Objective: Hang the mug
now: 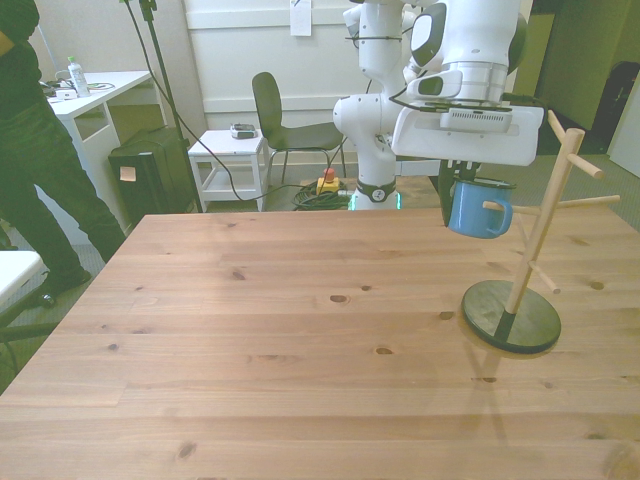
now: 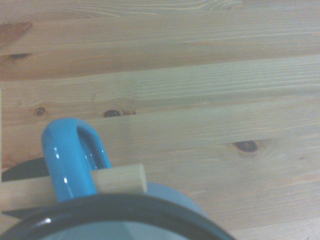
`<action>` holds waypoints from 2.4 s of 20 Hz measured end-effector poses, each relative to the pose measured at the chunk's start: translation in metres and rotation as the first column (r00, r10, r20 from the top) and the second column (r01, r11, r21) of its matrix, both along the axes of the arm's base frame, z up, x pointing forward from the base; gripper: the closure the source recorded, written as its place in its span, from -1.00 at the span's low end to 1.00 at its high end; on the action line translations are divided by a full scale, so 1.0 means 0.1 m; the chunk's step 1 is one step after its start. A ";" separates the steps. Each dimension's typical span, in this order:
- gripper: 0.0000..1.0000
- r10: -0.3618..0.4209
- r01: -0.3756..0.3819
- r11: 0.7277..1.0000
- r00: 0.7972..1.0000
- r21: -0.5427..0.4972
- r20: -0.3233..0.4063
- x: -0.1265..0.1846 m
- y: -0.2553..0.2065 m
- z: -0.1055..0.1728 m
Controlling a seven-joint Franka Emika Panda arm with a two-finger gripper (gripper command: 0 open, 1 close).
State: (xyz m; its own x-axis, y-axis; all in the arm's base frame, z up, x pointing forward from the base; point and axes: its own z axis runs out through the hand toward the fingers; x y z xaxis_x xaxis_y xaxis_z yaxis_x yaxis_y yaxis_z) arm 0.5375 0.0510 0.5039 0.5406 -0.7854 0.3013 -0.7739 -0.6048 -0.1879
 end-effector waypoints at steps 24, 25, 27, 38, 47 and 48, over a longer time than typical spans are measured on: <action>1.00 0.037 -0.035 0.996 0.999 -0.079 0.030 -0.11 0.25 -0.14; 1.00 0.039 -0.036 0.996 0.999 -0.085 0.031 -0.12 0.26 -0.17; 1.00 0.039 -0.036 0.995 0.999 -0.089 0.036 -0.13 0.28 -0.20; -1.00 0.035 -0.032 0.995 0.999 -0.090 0.031 -0.15 0.28 -0.27; -1.00 0.033 -0.031 0.995 0.999 -0.090 0.024 -0.17 0.27 -0.31; -1.00 0.033 -0.030 0.995 0.999 -0.090 0.024 -0.17 0.27 -0.30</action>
